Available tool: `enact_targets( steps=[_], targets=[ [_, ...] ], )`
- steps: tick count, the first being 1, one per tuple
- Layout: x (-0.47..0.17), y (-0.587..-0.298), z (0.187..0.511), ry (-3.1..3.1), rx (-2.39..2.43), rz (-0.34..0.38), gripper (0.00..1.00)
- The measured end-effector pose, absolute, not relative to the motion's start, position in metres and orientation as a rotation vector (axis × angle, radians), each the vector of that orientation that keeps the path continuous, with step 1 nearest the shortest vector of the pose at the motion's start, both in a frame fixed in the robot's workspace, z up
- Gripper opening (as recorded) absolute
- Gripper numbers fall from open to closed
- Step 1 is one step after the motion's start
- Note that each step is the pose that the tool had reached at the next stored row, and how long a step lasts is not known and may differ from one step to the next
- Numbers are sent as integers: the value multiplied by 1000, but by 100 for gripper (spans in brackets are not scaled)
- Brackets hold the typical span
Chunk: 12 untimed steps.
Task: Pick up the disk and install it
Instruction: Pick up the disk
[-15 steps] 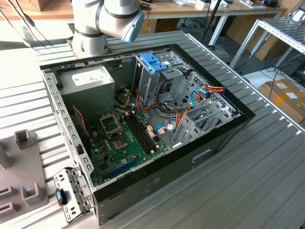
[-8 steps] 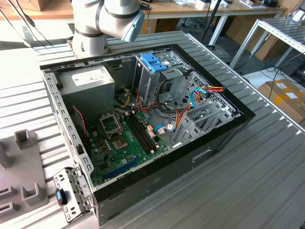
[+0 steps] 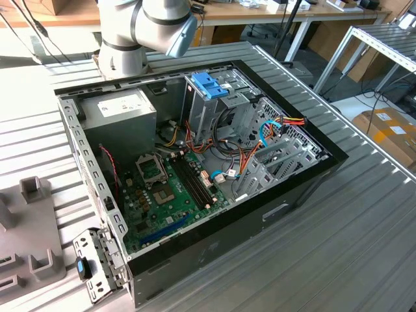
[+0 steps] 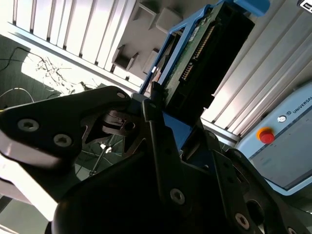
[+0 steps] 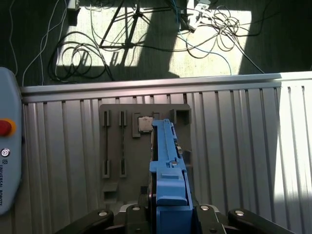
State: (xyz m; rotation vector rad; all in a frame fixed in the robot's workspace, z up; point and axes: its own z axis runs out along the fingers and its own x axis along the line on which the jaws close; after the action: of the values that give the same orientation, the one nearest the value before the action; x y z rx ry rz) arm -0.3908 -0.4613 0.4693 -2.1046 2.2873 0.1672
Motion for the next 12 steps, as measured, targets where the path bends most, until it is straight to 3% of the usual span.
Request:
enact_targets(
  steps=[12],
  targets=[
    [-376, -454, 462, 2290, -2109, 160, 37]
  ],
)
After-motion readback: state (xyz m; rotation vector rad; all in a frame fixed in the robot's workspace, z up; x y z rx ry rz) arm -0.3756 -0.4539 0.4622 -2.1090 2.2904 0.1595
